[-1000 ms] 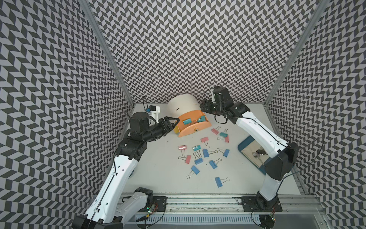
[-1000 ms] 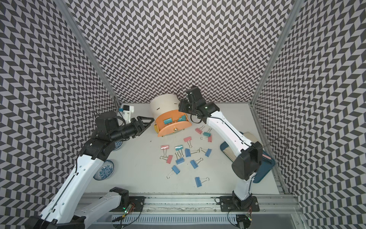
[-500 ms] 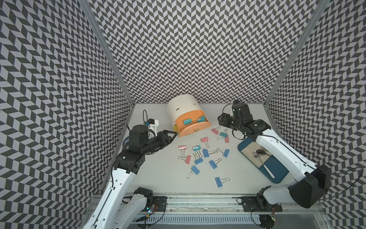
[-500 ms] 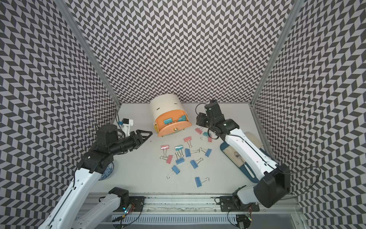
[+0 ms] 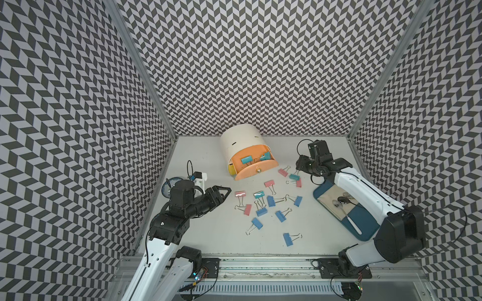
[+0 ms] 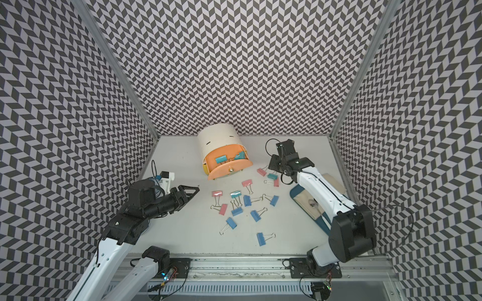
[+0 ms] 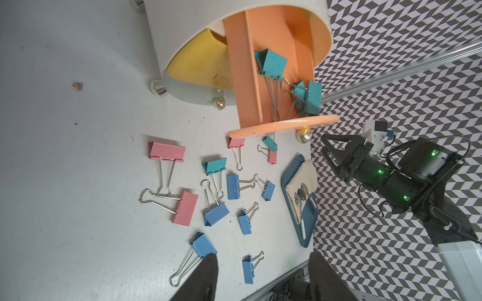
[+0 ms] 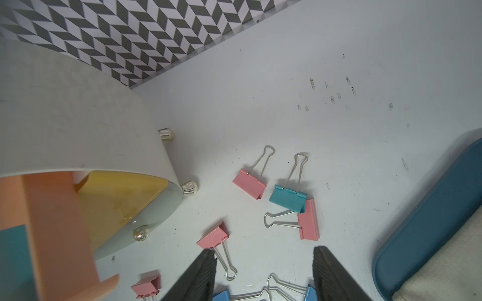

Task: Put the binder clips in the drawer according to color
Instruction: Place the binder clip in the drawer, then pick up the binder clip at the center of the board.

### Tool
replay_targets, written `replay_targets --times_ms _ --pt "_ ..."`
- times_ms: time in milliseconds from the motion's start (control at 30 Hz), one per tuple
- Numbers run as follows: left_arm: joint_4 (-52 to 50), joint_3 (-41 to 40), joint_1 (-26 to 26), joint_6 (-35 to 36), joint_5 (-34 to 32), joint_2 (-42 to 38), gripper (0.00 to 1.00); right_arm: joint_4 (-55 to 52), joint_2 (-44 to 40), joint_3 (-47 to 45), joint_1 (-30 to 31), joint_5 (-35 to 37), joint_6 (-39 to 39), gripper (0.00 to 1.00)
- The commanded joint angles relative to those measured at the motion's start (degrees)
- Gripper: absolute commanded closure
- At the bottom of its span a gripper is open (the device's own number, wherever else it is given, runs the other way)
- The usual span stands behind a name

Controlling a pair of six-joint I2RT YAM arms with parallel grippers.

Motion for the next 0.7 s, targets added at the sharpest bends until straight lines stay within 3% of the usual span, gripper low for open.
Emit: replay_targets --times_ms 0,267,667 --pt "0.23 -1.66 0.31 -1.17 -0.02 -1.78 0.40 -0.41 3.68 3.11 -0.85 1.66 -1.13 0.38" --pt "1.71 -4.43 0.31 -1.95 0.34 -2.49 0.40 -5.37 15.79 10.03 -1.07 2.13 -2.06 0.41" --pt "5.58 -6.96 0.31 -2.14 1.37 -0.01 0.39 -5.64 23.77 12.29 -0.98 1.97 -2.49 0.40"
